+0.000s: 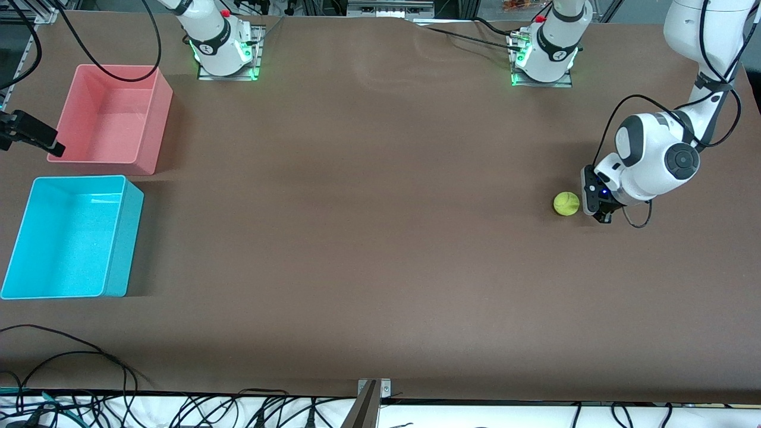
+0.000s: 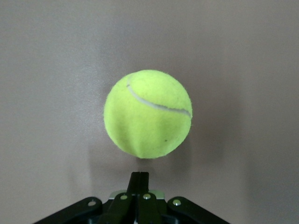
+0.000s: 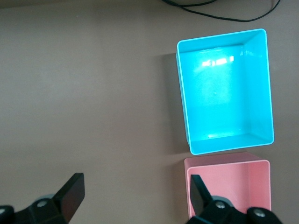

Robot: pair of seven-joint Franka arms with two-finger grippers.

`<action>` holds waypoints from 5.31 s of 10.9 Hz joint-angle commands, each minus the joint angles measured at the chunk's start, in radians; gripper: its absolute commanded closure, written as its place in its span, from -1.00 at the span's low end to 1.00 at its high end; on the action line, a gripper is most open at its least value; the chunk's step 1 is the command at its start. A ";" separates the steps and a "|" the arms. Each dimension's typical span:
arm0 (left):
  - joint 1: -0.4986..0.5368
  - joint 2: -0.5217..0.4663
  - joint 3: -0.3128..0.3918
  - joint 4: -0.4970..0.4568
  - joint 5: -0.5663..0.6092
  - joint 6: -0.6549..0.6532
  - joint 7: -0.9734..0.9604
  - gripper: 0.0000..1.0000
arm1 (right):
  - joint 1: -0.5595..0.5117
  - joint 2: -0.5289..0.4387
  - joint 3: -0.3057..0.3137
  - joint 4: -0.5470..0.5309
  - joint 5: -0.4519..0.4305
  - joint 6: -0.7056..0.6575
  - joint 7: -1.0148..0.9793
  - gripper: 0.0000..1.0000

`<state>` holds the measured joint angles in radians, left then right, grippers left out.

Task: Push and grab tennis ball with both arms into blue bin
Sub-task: 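Push the tennis ball with the left gripper toward the bins, then raise the left gripper away while the right gripper reaches the ball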

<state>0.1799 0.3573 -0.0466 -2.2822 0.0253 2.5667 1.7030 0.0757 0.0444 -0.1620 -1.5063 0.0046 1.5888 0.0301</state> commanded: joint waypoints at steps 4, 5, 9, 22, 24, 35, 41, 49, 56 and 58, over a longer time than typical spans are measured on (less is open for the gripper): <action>0.007 0.023 -0.006 0.006 -0.002 0.010 0.023 1.00 | 0.001 0.003 -0.002 0.014 0.006 -0.012 -0.009 -1.00; 0.006 0.023 -0.006 0.007 -0.002 0.010 0.018 1.00 | 0.001 0.003 -0.002 0.014 0.006 -0.012 -0.009 -1.00; -0.004 0.037 -0.060 0.006 -0.004 0.010 -0.118 1.00 | 0.001 0.003 -0.002 0.014 0.006 -0.012 -0.007 -1.00; -0.056 0.002 -0.245 0.038 0.012 -0.055 -0.680 0.85 | 0.001 0.003 -0.002 0.014 0.006 -0.013 -0.009 -1.00; -0.016 -0.035 -0.242 0.035 0.012 -0.097 -0.675 0.48 | 0.001 0.003 -0.002 0.014 0.006 -0.013 -0.009 -1.00; 0.033 -0.241 -0.211 0.043 0.007 -0.214 -0.675 -1.00 | 0.001 0.002 -0.002 0.009 0.008 -0.013 -0.009 -1.00; 0.075 -0.351 -0.211 0.078 0.001 -0.374 -0.681 -1.00 | 0.065 -0.008 -0.001 -0.083 -0.002 -0.078 0.011 -1.00; 0.031 -0.504 -0.106 0.144 -0.053 -0.690 -0.828 -1.00 | 0.067 -0.283 0.081 -0.627 -0.101 0.179 0.011 -1.00; -0.020 -0.514 -0.088 0.341 -0.054 -0.951 -1.276 -1.00 | 0.065 -0.120 0.082 -0.730 -0.190 0.278 -0.036 -1.00; -0.025 -0.514 -0.088 0.426 -0.056 -1.054 -1.336 -1.00 | 0.067 -0.058 0.082 -0.733 -0.192 0.280 -0.035 -1.00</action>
<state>0.1747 -0.1587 -0.1452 -1.9560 -0.0129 1.6283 0.4456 0.1406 -0.0968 -0.0811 -2.2550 -0.1676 1.8626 0.0118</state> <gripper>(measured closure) 0.000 0.000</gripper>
